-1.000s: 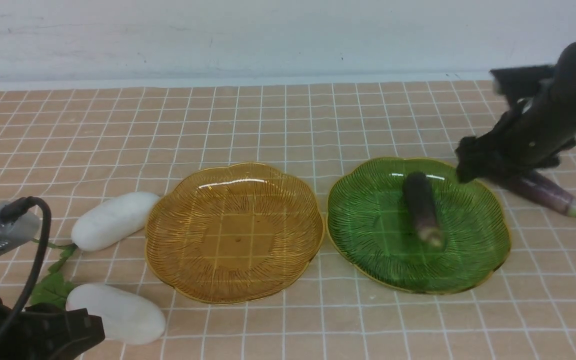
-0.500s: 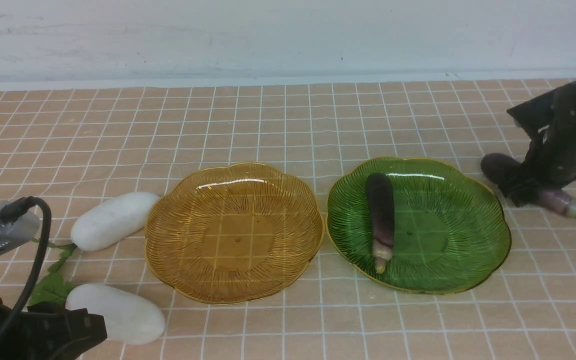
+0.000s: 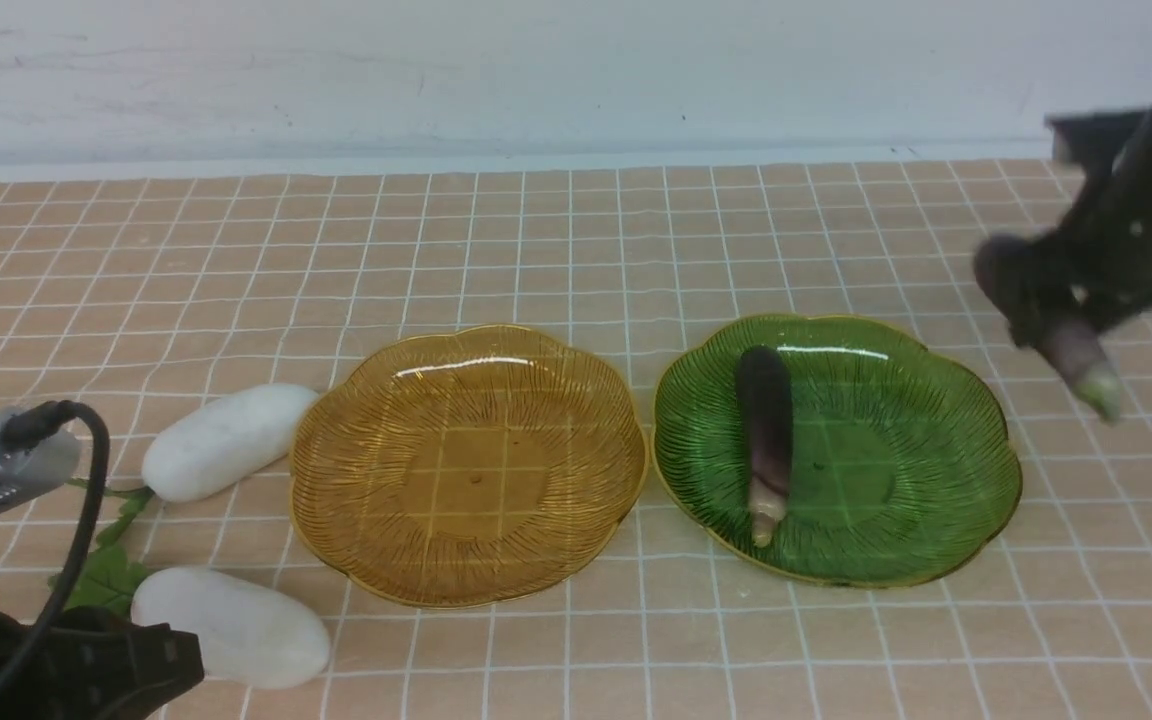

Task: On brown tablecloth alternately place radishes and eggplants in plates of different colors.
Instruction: 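Put the eggplants into the green plate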

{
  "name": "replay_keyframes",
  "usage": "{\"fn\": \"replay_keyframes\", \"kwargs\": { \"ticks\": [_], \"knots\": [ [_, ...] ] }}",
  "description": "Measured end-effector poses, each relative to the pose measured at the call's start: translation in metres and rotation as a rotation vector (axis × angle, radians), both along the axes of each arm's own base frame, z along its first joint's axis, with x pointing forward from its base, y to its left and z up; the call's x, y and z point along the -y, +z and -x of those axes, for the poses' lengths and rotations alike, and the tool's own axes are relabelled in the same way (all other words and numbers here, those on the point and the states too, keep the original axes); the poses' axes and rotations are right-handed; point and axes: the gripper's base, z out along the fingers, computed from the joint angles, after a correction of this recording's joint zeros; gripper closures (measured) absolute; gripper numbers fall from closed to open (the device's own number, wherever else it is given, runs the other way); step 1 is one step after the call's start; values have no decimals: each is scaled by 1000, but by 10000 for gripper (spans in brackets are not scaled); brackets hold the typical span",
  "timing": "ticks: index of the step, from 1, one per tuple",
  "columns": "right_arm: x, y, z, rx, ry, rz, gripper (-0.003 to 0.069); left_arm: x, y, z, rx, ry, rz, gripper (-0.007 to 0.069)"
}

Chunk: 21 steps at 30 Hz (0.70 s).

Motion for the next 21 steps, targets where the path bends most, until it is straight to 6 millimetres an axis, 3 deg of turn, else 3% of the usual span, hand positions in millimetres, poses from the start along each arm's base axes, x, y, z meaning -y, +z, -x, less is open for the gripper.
{"fn": "replay_keyframes", "kwargs": {
  "ticks": [4, 9, 14, 18, 21],
  "knots": [
    [-40, -7, 7, -33, 75, -40, 309, -4, -2, 0, -6, 20, -48, 314],
    [-77, -38, 14, -98, 195, 105, 287, -12, -3, -5, 11, 90, -108, 205],
    [-79, -54, 13, -137, 138, 166, 19, -15, -9, -13, -39, 182, -83, 102],
    [-79, -51, 13, -133, 132, 159, -30, -15, -19, -26, -99, 219, -65, 78],
    [-82, -32, 17, -100, 119, 104, -31, -15, -31, -44, -130, 250, -50, 78]
  ]
}}
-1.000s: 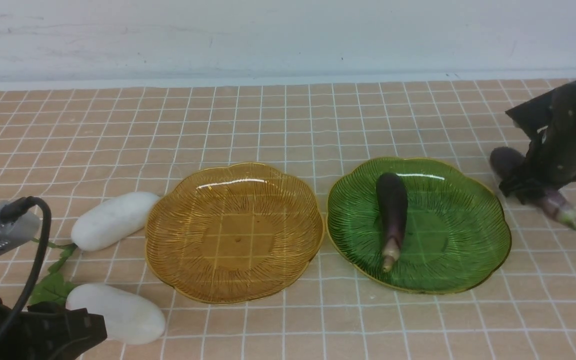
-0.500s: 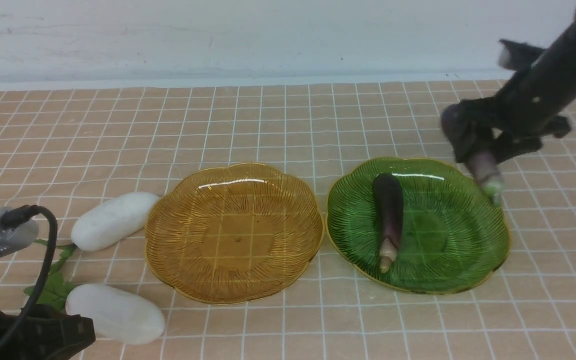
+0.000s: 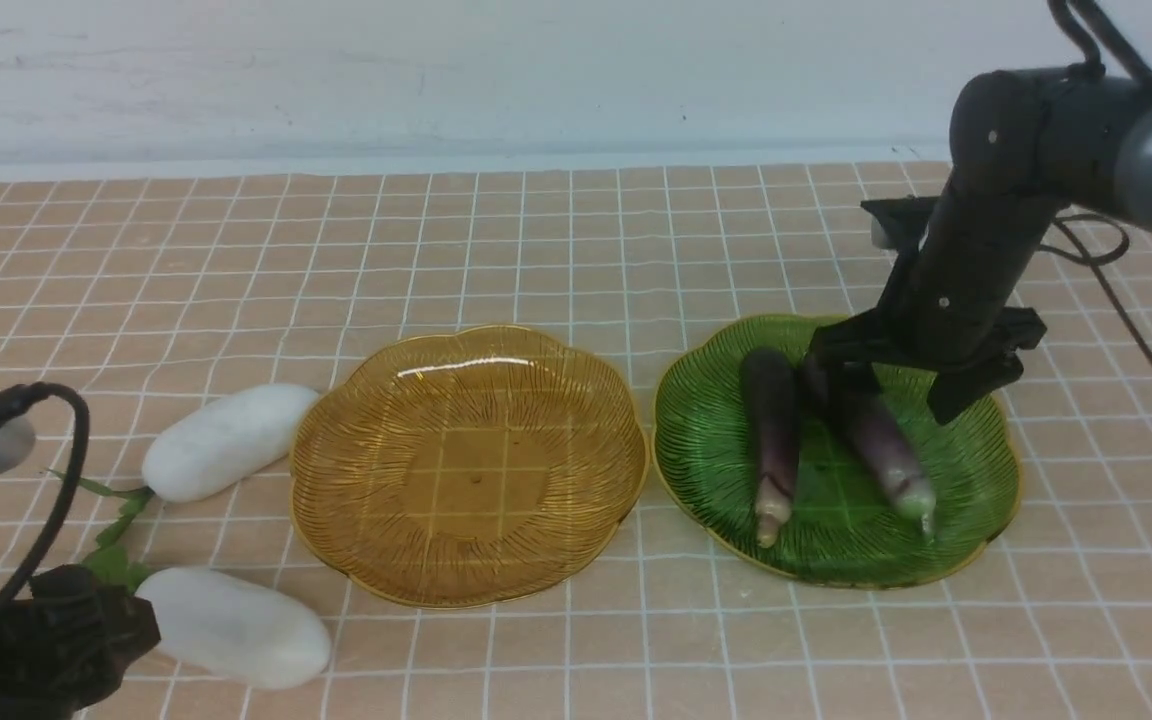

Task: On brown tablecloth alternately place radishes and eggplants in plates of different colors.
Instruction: 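Put the eggplants into the green plate, then pick up the white radish and place it in the left plate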

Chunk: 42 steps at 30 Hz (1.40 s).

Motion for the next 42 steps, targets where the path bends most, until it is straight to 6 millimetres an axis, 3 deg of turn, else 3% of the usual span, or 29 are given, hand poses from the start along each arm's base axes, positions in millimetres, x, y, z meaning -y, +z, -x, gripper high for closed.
{"fn": "replay_keyframes", "kwargs": {
  "ticks": [5, 10, 17, 24, 28, 32, 36, 39, 42],
  "knots": [
    [-1, 29, 8, 63, 27, -45, -1, 1, -24, -28, -59, 80, 50, 78],
    [-1, 31, 8, 68, 38, -45, 44, 2, -49, -44, -132, 156, 96, 78],
    [-1, 31, 8, 68, 40, -44, 65, -1, -70, -72, -66, 242, 96, 72],
    [-1, 31, 8, 71, 53, -42, 67, -1, -80, -69, -125, 200, 65, 210],
    [-1, 31, 8, 71, 56, -40, 69, 2, -71, -64, -150, 133, 54, 258],
    [-1, 31, 8, 72, 58, -38, 69, 7, -37, -69, -120, 22, 46, 260],
    [-1, 31, 8, 71, 57, -42, 69, 17, 1, -87, -47, -107, 20, 260],
    [-1, 31, 8, 71, 57, -42, 69, 37, 26, -109, 15, -213, 12, 260],
    [-1, 31, 8, 71, 57, -42, 69, 60, 26, -132, 17, -318, -11, 249]
  ]
}}
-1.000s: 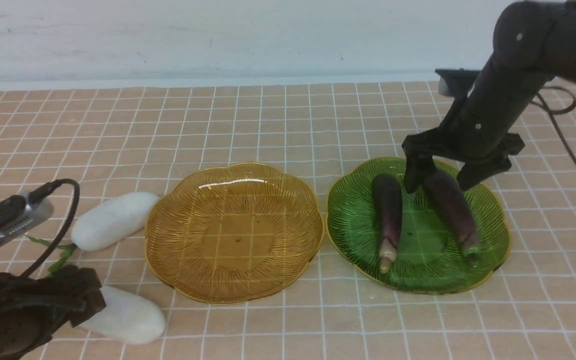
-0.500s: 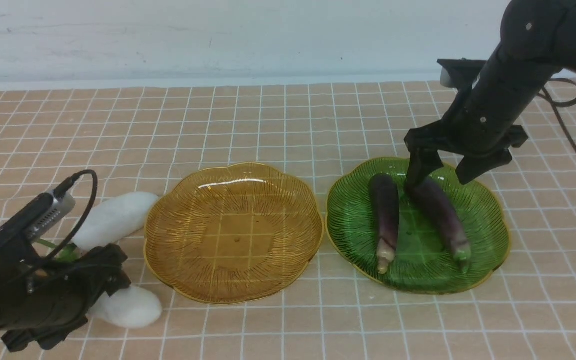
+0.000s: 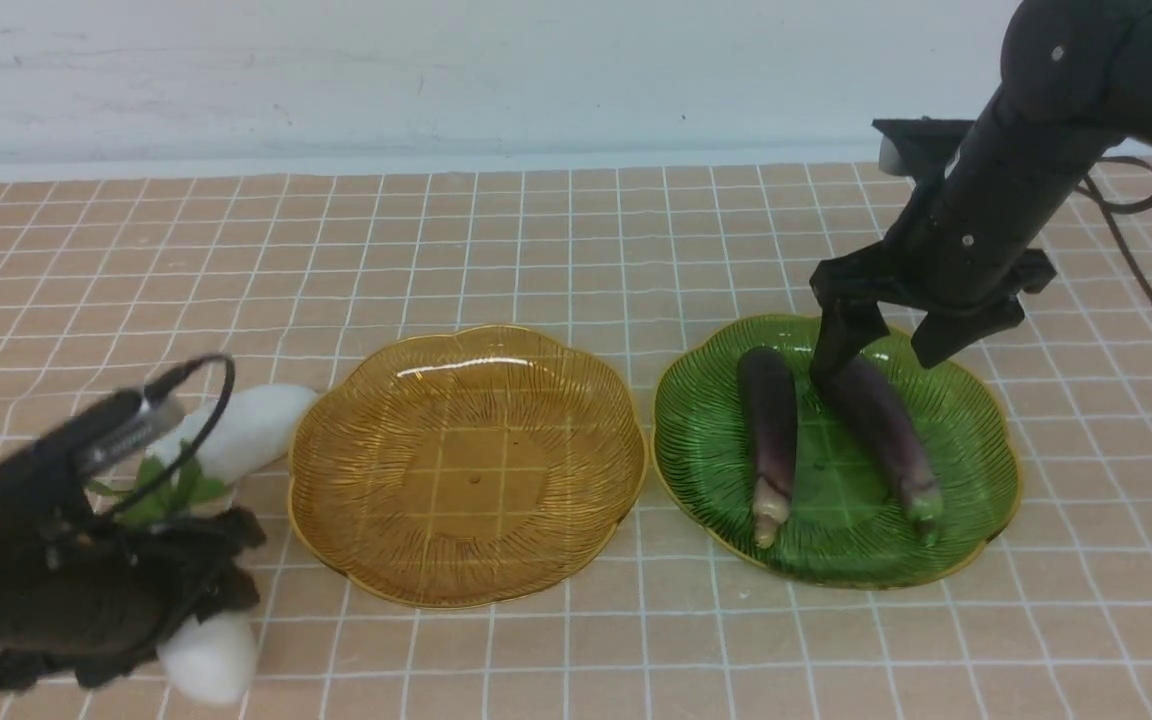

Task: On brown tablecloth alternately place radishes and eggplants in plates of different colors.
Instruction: 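Pick up the white radish and place it in the left plate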

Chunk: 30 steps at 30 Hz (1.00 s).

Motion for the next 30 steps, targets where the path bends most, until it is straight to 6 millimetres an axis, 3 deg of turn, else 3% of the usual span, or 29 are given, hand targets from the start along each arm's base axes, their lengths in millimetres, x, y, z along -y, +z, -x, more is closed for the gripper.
{"fn": "replay_keyframes", "kwargs": {
  "ticks": [6, 7, 11, 14, 17, 21, 22, 24, 27, 30],
  "knots": [
    [0, 0, 0, 0, 0, 0, 69, 26, -18, -26, -62, -198, -76, 174],
    [0, 0, 0, 0, 0, 0, 69, 29, -21, -30, -84, -235, -88, 128],
    [0, 0, 0, 0, 0, 0, 69, 32, -24, -40, -95, -315, -133, -13],
    [0, 0, 0, 0, 0, 0, 69, 24, -12, -47, -76, -349, -203, -43],
    [0, 0, 0, 0, 0, 0, 69, 8, 0, -54, -72, -363, -299, 32],
    [0, 0, 0, 0, 0, 0, 69, -29, 8, -58, -118, -365, -456, 323],
    [0, 0, 0, 0, 0, 0, 69, -39, 8, -59, -129, -355, -479, 444],
    [0, 0, 0, 0, 0, 0, 69, -54, 7, -61, -136, -335, -493, 562],
    [0, 0, 0, 0, 1, 0, 69, -70, 0, -68, -137, -303, -499, 605],
    [0, -3, -1, -7, 1, 2, 69, -71, -11, -72, -155, -297, -485, 541]
  ]
}}
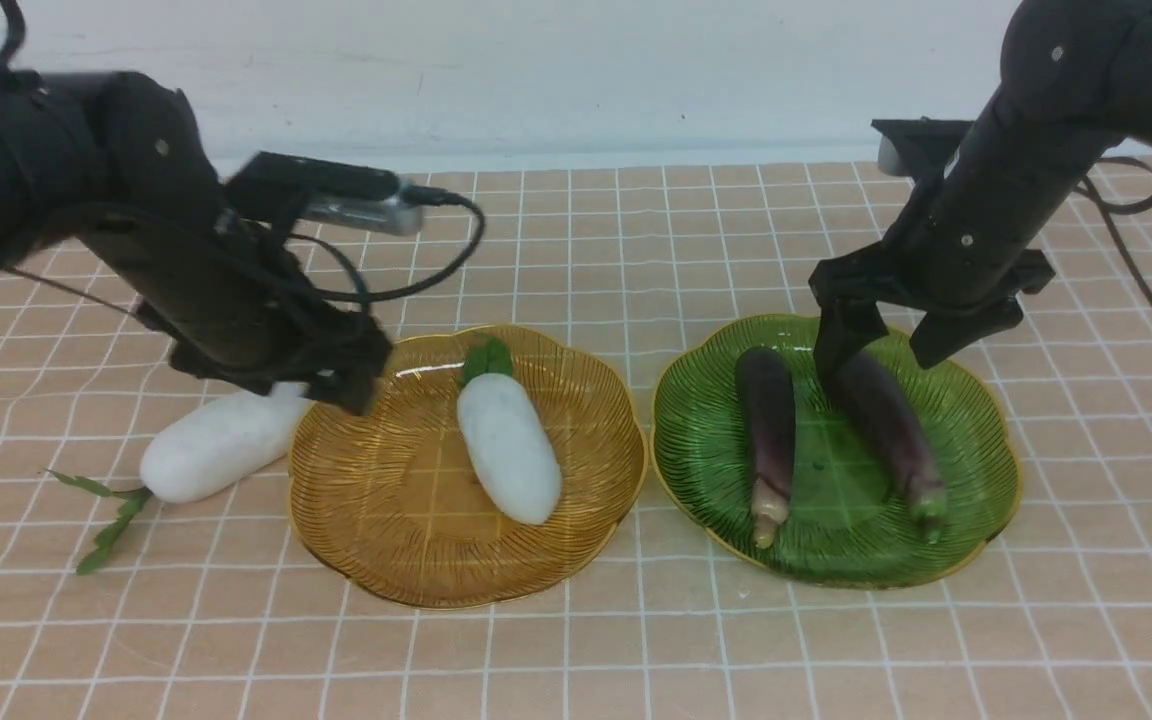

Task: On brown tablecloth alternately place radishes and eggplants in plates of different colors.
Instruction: 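Pick up the white radish and place it in the left plate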

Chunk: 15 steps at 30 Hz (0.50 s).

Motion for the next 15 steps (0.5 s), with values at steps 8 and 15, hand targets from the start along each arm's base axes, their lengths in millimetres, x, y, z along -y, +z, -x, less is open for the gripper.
{"fn": "replay_keyframes", "kwargs": {
  "ticks": [8, 15],
  "knots": [
    [-1, -17, -4, -38, 0, 10, 69, 2, -43, -21, -11, -18, 13, 103],
    [-2, -23, -6, -52, 0, 10, 69, -1, -68, -30, -41, -52, -39, 39]
  ]
}}
